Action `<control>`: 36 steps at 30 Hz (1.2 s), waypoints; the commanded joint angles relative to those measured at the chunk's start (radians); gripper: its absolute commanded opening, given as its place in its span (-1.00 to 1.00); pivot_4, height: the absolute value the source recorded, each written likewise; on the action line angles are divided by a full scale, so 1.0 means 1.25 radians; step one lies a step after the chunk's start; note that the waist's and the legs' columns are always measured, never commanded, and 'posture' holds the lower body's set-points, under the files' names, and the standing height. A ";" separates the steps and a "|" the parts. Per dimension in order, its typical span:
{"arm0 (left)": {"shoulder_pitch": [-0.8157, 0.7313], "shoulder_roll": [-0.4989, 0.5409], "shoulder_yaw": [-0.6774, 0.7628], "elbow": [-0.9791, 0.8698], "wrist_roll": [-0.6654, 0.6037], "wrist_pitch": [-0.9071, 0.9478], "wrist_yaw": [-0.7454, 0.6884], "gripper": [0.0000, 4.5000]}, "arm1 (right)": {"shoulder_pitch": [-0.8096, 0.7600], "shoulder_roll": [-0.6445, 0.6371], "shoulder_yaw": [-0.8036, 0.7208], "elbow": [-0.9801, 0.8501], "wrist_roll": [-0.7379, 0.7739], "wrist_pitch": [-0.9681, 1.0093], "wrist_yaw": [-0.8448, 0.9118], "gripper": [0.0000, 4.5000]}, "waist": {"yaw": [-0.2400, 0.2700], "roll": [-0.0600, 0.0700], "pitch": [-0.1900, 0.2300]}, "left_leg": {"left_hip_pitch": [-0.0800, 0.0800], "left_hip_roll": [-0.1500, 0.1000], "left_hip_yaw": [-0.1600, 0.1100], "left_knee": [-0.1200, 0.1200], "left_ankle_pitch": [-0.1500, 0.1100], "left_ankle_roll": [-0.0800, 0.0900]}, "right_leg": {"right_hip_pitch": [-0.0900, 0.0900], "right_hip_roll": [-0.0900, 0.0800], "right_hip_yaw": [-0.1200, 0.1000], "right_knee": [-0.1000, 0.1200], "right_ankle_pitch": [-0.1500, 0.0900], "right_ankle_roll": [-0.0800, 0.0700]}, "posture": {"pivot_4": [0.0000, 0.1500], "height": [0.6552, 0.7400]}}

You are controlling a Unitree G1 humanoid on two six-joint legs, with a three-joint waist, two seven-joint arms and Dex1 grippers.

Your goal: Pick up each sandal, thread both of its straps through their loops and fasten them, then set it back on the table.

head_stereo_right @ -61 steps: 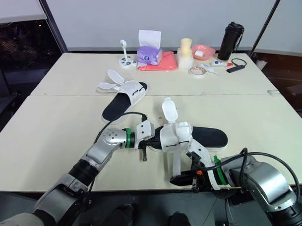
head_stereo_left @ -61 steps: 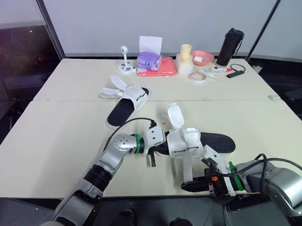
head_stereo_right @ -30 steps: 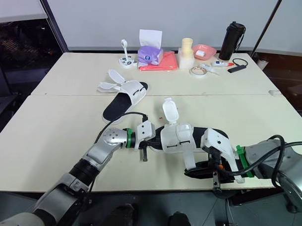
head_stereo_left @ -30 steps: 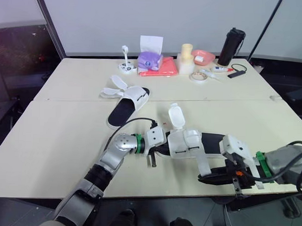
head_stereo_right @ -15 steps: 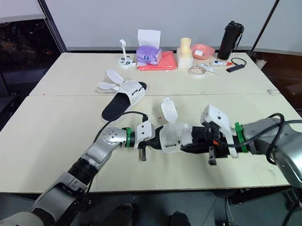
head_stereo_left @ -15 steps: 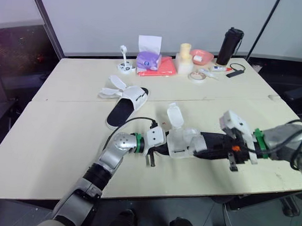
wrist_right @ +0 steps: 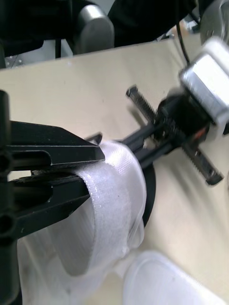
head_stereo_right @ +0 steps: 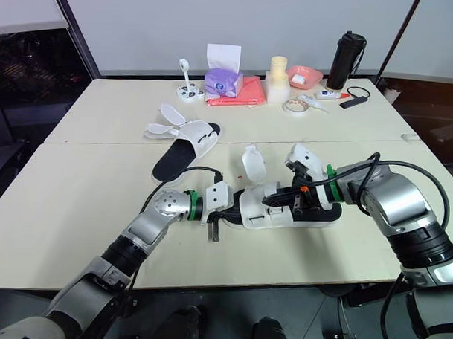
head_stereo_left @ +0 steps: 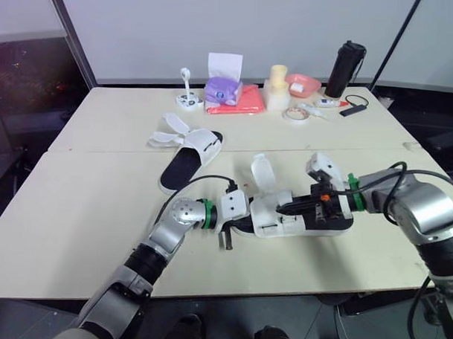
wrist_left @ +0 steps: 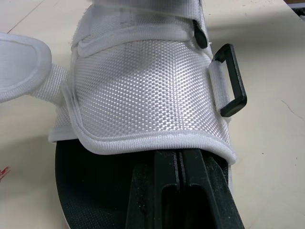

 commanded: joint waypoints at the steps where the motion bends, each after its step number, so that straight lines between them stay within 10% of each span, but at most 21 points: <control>1: 0.038 0.018 -0.036 0.032 0.045 0.033 -0.003 -1.00 | -0.036 0.009 -0.026 0.047 -0.045 -0.034 -0.015 -0.59 | 0.000 0.000 0.000 | 0.000 0.000 0.000 0.000 0.000 0.000 | 0.000 0.000 0.000 0.000 0.000 0.000 | 1.00 1.00; 6: 0.042 0.021 -0.037 0.025 0.043 0.036 -0.001 -1.00 | -0.045 0.031 -0.047 0.064 -0.065 -0.045 -0.042 0.48 | -0.001 0.000 0.000 | 0.001 0.000 0.000 0.000 0.000 0.000 | 0.000 0.000 0.000 0.000 0.000 0.000 | 1.00 1.00; 36: 0.038 0.012 -0.032 0.029 0.039 0.037 0.007 -1.00 | -0.124 0.162 0.033 0.325 -0.340 -0.237 -0.160 0.48 | -0.003 0.001 0.000 | 0.001 -0.001 0.000 -0.001 0.000 0.000 | 0.000 0.001 0.000 0.001 0.001 0.001 | 1.00 1.00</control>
